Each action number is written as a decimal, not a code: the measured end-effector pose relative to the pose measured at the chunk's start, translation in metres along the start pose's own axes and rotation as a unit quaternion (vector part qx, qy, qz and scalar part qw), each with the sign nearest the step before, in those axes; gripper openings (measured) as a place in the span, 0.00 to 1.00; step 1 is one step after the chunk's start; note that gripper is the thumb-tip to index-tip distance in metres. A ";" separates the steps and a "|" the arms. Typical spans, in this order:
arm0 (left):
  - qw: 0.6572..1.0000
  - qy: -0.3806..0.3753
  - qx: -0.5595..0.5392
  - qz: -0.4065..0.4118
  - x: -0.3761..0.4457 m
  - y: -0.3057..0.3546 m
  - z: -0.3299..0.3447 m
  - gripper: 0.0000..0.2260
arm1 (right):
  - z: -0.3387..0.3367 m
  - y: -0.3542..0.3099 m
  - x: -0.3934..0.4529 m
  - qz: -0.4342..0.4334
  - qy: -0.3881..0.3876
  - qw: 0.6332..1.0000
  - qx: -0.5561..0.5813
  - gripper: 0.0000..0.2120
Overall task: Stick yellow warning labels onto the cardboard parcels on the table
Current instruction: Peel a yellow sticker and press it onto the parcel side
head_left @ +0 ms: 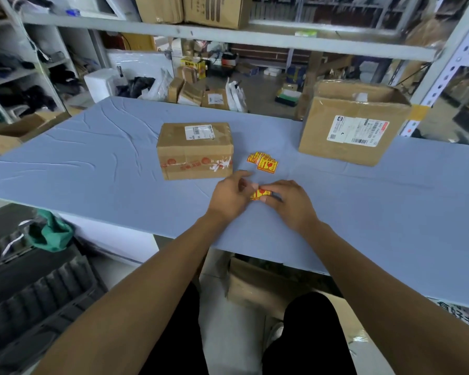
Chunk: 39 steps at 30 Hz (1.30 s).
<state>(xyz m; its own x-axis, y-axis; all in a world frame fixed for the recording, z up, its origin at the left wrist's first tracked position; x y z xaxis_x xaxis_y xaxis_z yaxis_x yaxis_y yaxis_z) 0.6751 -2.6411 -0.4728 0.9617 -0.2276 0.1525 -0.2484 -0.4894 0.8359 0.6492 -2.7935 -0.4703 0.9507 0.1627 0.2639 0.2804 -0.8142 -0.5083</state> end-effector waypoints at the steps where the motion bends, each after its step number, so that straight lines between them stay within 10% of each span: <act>1: 0.999 -0.006 -0.050 -0.014 -0.001 -0.005 -0.005 0.13 | 0.002 -0.006 0.001 -0.013 0.000 1.000 0.011 0.15; 5: 0.984 0.004 -0.177 -0.039 -0.007 -0.021 -0.031 0.11 | 0.015 -0.026 0.012 0.043 -0.015 0.979 0.201 0.23; 10: 0.977 0.052 -0.203 -0.035 -0.019 -0.035 -0.054 0.12 | 0.041 -0.055 0.032 0.071 -0.004 0.940 0.334 0.06; 39: 0.974 0.072 -0.212 -0.015 -0.023 -0.038 -0.056 0.09 | 0.041 -0.058 0.022 0.069 0.029 0.934 0.349 0.03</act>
<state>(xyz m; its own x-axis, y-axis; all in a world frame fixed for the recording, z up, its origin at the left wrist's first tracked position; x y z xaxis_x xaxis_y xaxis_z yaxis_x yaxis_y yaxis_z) 0.6688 -2.5703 -0.4786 0.9816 -0.0828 0.1720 -0.1795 -0.0944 0.9792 0.6592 -2.7195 -0.4690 0.9812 0.0369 0.1897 0.1927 -0.2596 -0.9463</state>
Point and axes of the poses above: each hand's wrist, its own x-axis towards the middle knuckle, its own z-axis out of the palm, y = z × x, the point moved 7 cm from there along x, towards the middle knuckle, and after that the axes turned 3 degrees about -y, right-handed, at the moved point
